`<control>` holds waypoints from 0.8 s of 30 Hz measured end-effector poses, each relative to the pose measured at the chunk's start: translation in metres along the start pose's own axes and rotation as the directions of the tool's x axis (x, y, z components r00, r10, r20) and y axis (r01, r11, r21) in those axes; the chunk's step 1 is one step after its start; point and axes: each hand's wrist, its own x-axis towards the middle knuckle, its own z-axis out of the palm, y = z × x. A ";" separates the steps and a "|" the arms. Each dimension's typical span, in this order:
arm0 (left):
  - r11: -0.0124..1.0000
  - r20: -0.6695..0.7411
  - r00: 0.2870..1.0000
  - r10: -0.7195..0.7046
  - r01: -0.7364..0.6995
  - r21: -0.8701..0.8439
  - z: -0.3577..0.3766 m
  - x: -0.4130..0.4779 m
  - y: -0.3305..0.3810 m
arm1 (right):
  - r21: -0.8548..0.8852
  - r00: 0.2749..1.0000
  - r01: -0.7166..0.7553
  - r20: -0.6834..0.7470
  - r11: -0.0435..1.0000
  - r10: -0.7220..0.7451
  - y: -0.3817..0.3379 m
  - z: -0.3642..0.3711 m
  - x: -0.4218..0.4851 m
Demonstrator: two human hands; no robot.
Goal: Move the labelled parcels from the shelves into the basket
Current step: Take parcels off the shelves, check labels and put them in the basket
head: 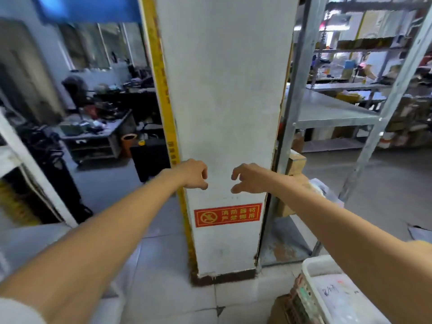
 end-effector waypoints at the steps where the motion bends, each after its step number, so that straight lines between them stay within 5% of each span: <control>1: 0.999 0.005 0.999 -0.044 0.044 0.000 -0.001 -0.017 -0.019 | -0.004 0.998 0.054 0.010 0.999 -0.054 -0.021 0.002 0.003; 10: 0.906 0.019 0.906 -0.423 0.423 -0.010 -0.022 -0.162 -0.133 | -0.078 0.837 0.545 0.115 0.835 -0.535 -0.182 0.038 0.034; 24: 0.457 -0.070 0.454 -0.888 0.889 -0.038 -0.026 -0.310 -0.174 | -0.043 0.476 0.875 0.259 0.482 -0.841 -0.345 0.033 0.045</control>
